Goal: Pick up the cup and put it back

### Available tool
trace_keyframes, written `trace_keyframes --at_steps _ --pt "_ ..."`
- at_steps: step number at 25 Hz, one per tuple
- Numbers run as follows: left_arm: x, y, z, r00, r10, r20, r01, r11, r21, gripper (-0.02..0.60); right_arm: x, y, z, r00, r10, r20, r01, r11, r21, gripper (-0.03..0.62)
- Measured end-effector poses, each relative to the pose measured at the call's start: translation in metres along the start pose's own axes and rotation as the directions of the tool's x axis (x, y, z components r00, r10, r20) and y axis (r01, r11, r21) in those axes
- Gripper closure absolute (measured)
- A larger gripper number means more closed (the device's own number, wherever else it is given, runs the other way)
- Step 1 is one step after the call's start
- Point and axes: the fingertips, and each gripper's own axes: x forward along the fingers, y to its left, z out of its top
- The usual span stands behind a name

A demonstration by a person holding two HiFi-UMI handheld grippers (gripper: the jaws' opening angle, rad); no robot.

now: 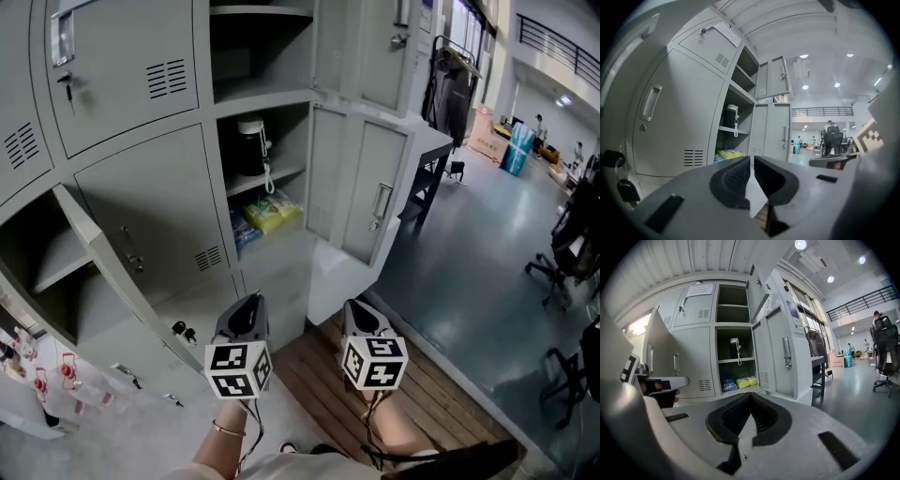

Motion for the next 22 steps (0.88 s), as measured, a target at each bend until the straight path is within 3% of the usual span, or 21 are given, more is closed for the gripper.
trace_keyframes --at_steps 6,13,22 --pt "0.006 0.017 0.002 0.994 0.105 0.009 -0.105 0.994 -0.009 0.555 0.042 0.014 0.01 0.993 0.116 -0.009 -0.116 0.993 -0.012 0.602" --pt "0.013 0.034 0.008 0.966 0.257 0.028 -0.257 0.966 -0.031 0.555 0.081 0.023 0.034 0.969 0.248 -0.007 -0.248 0.966 -0.071 0.602" --pt "0.014 0.043 0.011 0.948 0.317 0.03 -0.317 0.948 -0.021 0.555 0.098 0.031 0.043 0.95 0.311 0.01 -0.309 0.946 -0.1 0.602"
